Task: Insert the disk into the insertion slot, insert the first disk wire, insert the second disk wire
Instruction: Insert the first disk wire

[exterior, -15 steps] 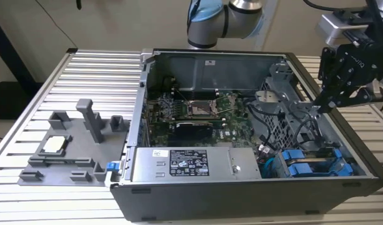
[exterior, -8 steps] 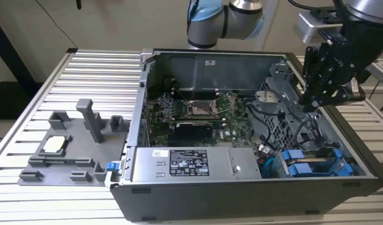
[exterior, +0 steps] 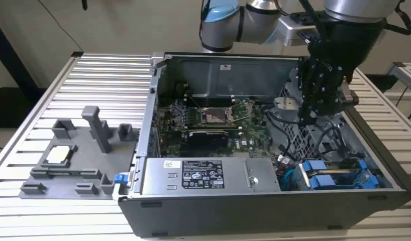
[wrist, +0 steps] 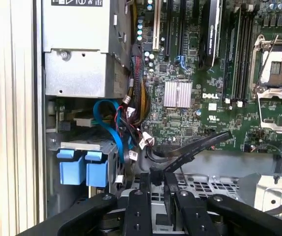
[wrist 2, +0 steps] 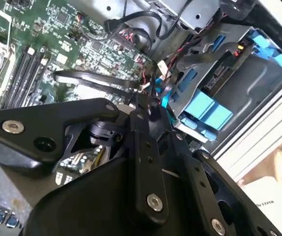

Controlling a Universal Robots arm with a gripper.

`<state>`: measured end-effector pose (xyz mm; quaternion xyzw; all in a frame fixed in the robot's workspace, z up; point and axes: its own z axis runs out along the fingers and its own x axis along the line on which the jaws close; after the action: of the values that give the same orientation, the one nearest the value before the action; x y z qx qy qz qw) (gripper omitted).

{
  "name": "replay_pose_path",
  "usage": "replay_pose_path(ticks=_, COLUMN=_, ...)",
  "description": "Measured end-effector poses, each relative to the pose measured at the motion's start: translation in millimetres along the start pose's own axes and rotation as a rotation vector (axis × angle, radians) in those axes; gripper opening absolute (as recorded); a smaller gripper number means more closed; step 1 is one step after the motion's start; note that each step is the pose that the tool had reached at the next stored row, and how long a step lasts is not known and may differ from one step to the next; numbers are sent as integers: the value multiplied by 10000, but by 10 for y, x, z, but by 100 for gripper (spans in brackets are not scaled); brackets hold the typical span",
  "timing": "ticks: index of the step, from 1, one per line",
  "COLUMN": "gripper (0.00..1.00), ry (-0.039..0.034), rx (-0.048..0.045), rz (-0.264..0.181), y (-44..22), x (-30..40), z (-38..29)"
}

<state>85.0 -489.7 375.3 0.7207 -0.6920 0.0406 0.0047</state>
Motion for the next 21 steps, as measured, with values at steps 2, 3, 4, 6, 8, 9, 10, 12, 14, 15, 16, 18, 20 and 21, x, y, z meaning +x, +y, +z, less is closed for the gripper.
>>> replay_pose_path(ticks=2, gripper=27, ry=109, rx=108, rz=-44, y=64, x=-51, z=35)
replay_pose_path(ticks=3, gripper=27, ry=133, rx=133, rz=-57, y=77, x=-61, z=43)
replay_pose_path(ticks=4, gripper=27, ry=159, rx=161, rz=-74, y=89, x=-72, z=50)
replay_pose_path(ticks=6, gripper=27, ry=230, rx=221, rz=-111, y=111, x=-85, z=63)
replay_pose_path(ticks=8, gripper=27, ry=313, rx=338, rz=-119, y=139, x=-86, z=66)
replay_pose_path(ticks=9, gripper=27, ry=353, rx=426, rz=-118, y=155, x=-87, z=67)
replay_pose_path(ticks=10, gripper=27, ry=401, rx=504, rz=-116, y=171, x=-88, z=68)
replay_pose_path(ticks=12, gripper=27, ry=514, rx=620, rz=-123, y=192, x=-89, z=69)
replay_pose_path(ticks=14, gripper=27, ry=572, rx=639, rz=-130, y=198, x=-89, z=69)
replay_pose_path(ticks=15, gripper=27, ry=572, rx=640, rz=-131, y=198, x=-89, z=69)
replay_pose_path(ticks=16, gripper=27, ry=573, rx=653, rz=-130, y=200, x=-90, z=70)
replay_pose_path(ticks=18, gripper=27, ry=575, rx=698, rz=-124, y=200, x=-94, z=77)
replay_pose_path(ticks=20, gripper=27, ry=579, rx=726, rz=-125, y=200, x=-96, z=82)
replay_pose_path(ticks=21, gripper=27, ry=580, rx=726, rz=-125, y=200, x=-96, z=82)
